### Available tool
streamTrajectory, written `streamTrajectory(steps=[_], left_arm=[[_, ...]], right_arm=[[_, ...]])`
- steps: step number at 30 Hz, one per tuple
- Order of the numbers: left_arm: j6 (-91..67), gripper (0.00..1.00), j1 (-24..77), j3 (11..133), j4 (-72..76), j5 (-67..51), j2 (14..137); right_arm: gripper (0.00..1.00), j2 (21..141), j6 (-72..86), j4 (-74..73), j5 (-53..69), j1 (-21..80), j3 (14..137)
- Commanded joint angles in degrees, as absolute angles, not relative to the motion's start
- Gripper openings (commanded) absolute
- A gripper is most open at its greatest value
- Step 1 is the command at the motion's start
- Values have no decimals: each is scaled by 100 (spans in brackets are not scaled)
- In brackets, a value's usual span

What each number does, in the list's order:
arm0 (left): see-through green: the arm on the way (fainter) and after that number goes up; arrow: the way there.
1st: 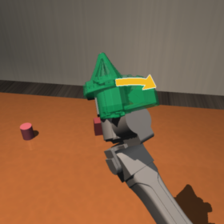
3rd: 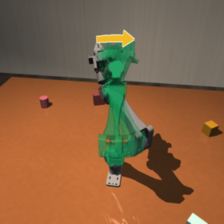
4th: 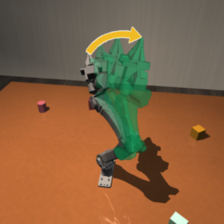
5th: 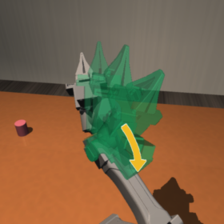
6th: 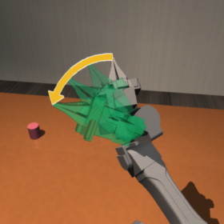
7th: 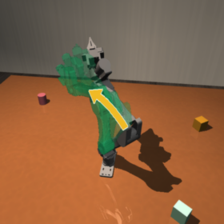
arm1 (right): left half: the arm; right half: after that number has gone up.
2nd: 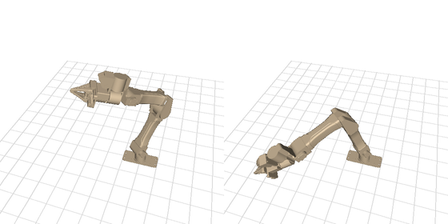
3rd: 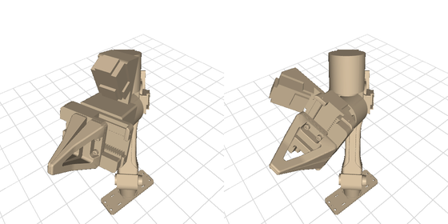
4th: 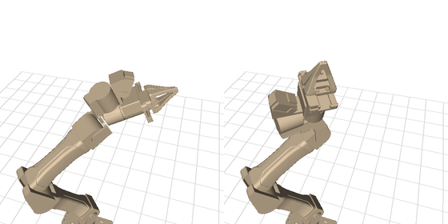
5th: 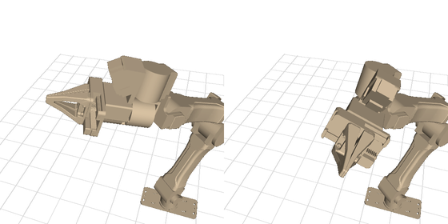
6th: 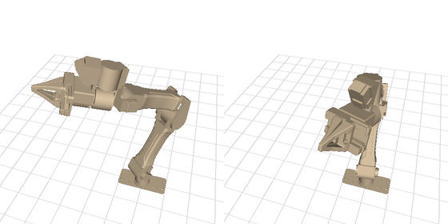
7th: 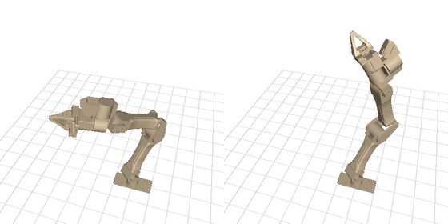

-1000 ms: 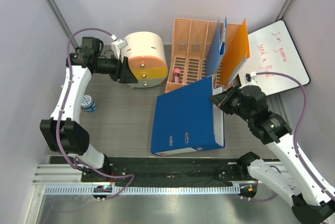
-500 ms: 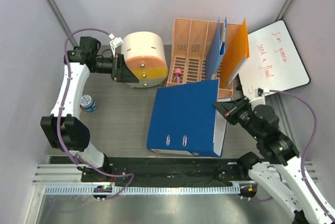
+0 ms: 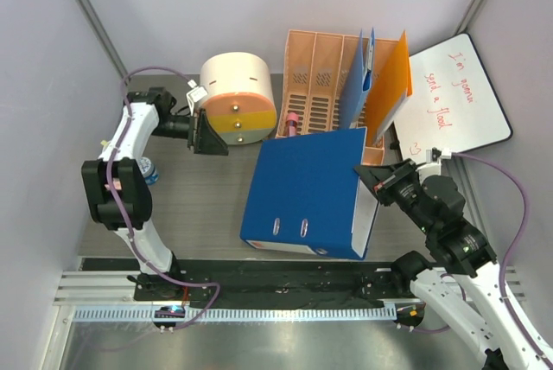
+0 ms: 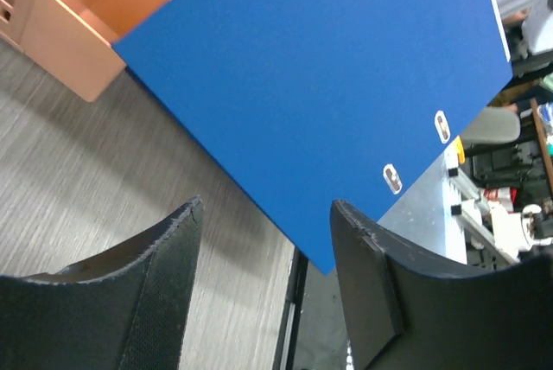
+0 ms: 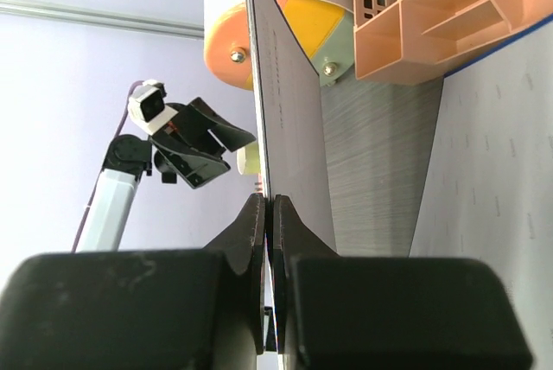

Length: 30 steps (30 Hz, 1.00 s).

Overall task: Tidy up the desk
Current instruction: Place the folder at the center of the board.

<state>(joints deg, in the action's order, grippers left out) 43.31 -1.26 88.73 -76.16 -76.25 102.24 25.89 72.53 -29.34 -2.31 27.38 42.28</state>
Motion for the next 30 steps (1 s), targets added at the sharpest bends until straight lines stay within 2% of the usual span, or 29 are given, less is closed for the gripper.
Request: streamTrajectory(steps=[1, 11, 23, 28, 29, 30], left_arm=[[4817, 65, 26, 8825, -9519, -7761, 9967], [5466, 69, 676, 7568, -9510, -7717, 10300], [5634, 68, 852, 7717, -9518, -8165, 10494], [5424, 58, 1194, 7918, -9510, -8376, 10424], [5353, 46, 1239, 7980, -9510, -8367, 10398], [5283, 40, 1274, 8033, -9518, -8350, 10371]], right_arm=[[1, 2663, 7673, -1872, -290, 2725, 4789], [1, 2646, 7901, -1626, -281, 2725, 4702], [1, 2514, 8086, -1591, -299, 2725, 4562], [1, 2426, 8191, -1468, -325, 2725, 4273], [1, 2391, 8200, -1450, -308, 2725, 4228], [1, 2373, 8191, -1459, -299, 2716, 4193]])
